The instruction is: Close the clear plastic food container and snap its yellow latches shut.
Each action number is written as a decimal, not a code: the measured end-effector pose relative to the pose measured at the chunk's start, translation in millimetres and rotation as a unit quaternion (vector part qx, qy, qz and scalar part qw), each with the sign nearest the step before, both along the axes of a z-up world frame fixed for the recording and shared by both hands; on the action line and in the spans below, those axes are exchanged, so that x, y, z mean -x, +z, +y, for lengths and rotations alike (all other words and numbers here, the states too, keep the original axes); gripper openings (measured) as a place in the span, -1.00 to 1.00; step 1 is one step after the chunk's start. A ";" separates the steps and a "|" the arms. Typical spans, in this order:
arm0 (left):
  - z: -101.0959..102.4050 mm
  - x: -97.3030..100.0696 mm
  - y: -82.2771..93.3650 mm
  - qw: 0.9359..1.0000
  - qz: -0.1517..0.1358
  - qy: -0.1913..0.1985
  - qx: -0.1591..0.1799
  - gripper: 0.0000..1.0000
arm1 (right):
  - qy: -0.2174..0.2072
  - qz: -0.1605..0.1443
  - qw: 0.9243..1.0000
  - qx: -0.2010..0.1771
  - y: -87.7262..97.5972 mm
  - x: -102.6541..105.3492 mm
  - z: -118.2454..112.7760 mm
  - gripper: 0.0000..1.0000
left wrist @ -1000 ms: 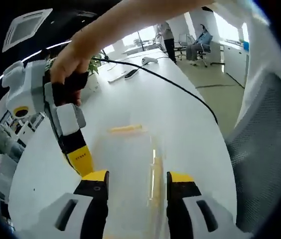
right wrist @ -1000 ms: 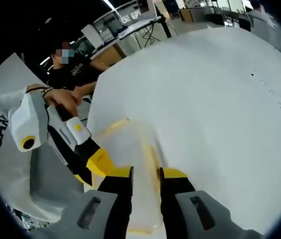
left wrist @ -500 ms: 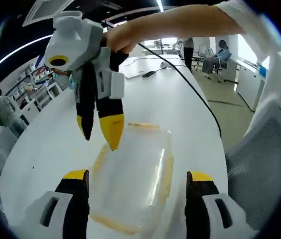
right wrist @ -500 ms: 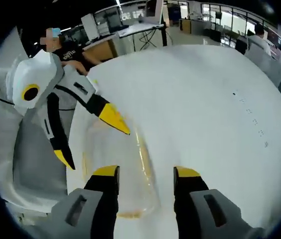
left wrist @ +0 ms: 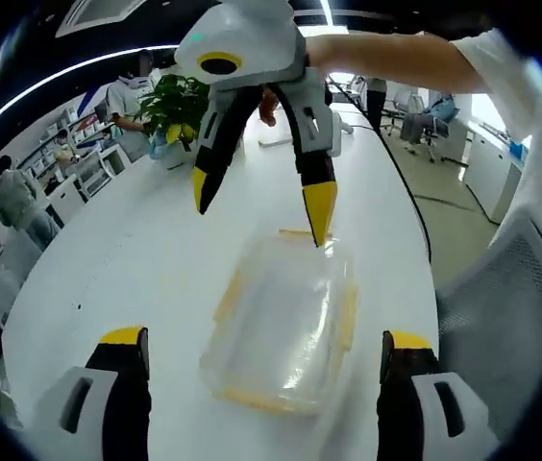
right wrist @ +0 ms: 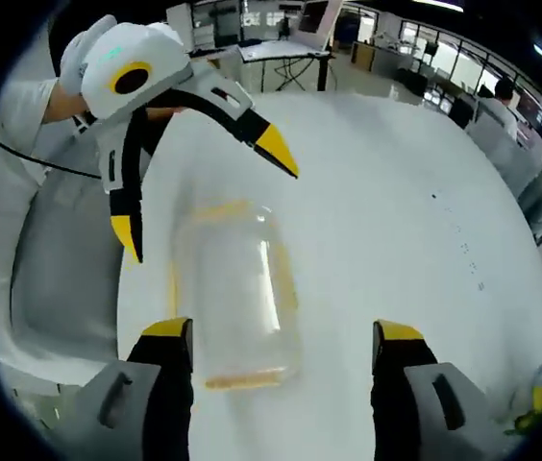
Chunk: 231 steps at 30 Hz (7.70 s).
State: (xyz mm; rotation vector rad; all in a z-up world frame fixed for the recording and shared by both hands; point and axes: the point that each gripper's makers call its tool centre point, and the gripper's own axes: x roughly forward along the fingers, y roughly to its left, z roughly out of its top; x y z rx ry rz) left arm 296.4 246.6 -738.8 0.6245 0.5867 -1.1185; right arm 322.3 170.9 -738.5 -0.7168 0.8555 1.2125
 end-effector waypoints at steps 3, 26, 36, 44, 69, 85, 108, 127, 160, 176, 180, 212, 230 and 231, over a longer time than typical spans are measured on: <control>5.9 -4.7 3.7 1.000 -0.005 -0.001 -0.006 0.97 | 0.005 -0.012 1.000 0.020 -1.1 1.9 -6.4 0.60; 18.1 -7.8 -24.9 0.987 0.039 -0.073 -0.137 0.98 | 0.057 0.008 0.994 0.088 -29.7 30.8 -18.3 0.64; 9.4 -11.9 -41.3 0.980 0.057 -0.101 -0.161 0.98 | 0.067 0.042 0.993 0.090 -45.7 37.2 -14.0 0.55; 5.4 -8.5 -51.9 0.975 0.071 -0.115 -0.174 0.92 | 0.077 0.049 0.992 0.092 -52.4 40.0 -12.7 0.45; 10.0 4.8 -66.4 0.964 0.088 -0.143 -0.205 0.55 | 0.073 0.047 0.992 0.087 -56.4 39.0 -11.1 0.41; 30.2 9.4 -66.1 0.966 0.088 -0.138 -0.199 0.55 | 0.077 0.046 0.992 0.085 -56.3 41.0 9.6 0.41; 107.1 12.6 -66.1 0.964 0.087 -0.148 -0.205 0.55 | 0.071 0.051 0.993 0.076 -57.0 47.1 86.9 0.41; 139.2 16.0 -66.6 0.965 0.084 -0.158 -0.191 0.55 | 0.071 0.063 0.992 0.089 -59.5 52.1 121.4 0.42; 136.6 -23.4 -67.2 0.966 0.092 -0.154 -0.187 0.56 | 0.081 0.063 0.990 0.101 -60.2 10.2 119.1 0.43; 132.6 -58.8 -68.4 0.967 0.106 -0.147 -0.181 0.57 | 0.084 0.064 0.989 0.103 -59.0 -21.0 113.8 0.43; 131.4 -66.1 -68.4 0.966 0.106 -0.148 -0.183 0.57 | 0.083 0.064 0.989 0.102 -58.9 -28.6 112.1 0.43; 128.1 -79.1 -69.4 0.966 0.101 -0.147 -0.189 0.59 | 0.080 0.066 0.989 0.101 -59.3 -40.1 108.1 0.44; 128.2 -74.9 -56.7 0.972 0.096 -0.133 -0.171 0.98 | 0.057 0.038 0.993 0.094 -48.9 -46.2 111.6 0.94; 128.4 -74.5 -55.3 0.972 0.097 -0.131 -0.169 0.98 | 0.055 0.030 0.993 0.095 -47.5 -48.2 111.6 0.98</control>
